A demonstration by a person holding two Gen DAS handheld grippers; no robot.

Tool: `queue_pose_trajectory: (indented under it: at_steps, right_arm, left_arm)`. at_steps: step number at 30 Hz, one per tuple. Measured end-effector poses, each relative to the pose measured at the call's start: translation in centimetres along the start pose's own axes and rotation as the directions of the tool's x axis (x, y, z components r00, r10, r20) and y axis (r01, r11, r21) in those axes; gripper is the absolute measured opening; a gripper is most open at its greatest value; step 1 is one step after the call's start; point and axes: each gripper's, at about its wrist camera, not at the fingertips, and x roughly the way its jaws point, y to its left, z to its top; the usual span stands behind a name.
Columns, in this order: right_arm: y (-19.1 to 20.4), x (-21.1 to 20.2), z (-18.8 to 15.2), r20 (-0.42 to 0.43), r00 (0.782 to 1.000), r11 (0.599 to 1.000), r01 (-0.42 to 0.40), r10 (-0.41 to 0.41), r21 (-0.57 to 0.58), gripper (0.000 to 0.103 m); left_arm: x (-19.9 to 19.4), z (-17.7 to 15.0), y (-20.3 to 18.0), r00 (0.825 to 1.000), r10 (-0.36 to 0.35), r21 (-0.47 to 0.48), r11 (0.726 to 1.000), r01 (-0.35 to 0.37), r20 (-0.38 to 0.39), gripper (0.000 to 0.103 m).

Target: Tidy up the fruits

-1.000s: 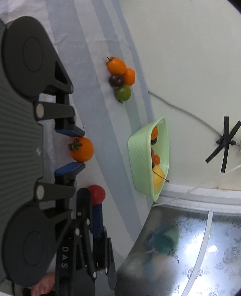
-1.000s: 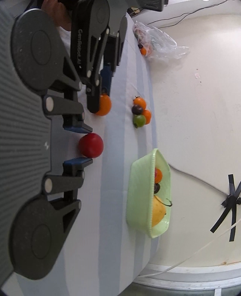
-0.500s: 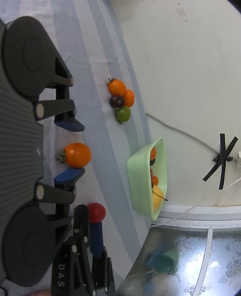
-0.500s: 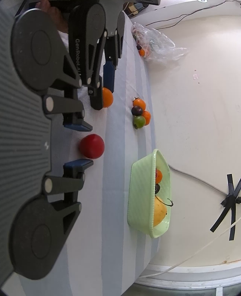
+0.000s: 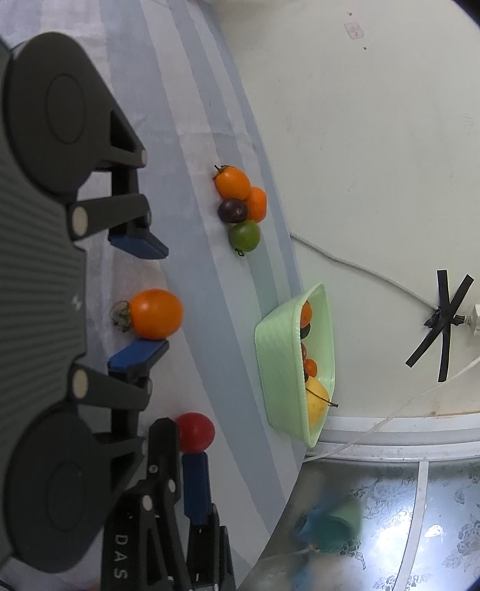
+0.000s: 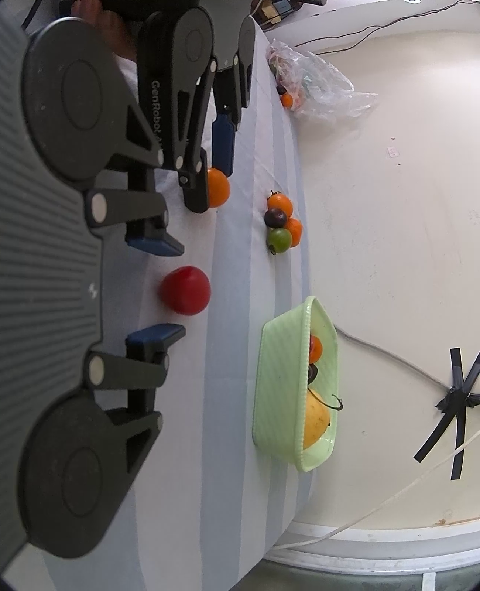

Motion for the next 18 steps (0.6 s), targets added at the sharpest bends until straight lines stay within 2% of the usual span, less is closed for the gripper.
queue_pose_trajectory:
  at_steps: [18]
  right_arm:
    - [0.37, 0.06, -0.04, -0.004, 1.000, 1.000, 0.015, -0.015, -0.016, 0.044]
  left_arm:
    - [-0.07, 0.02, 0.05, 1.000, -0.010, 0.007, 1.000, 0.010, 0.003, 0.049]
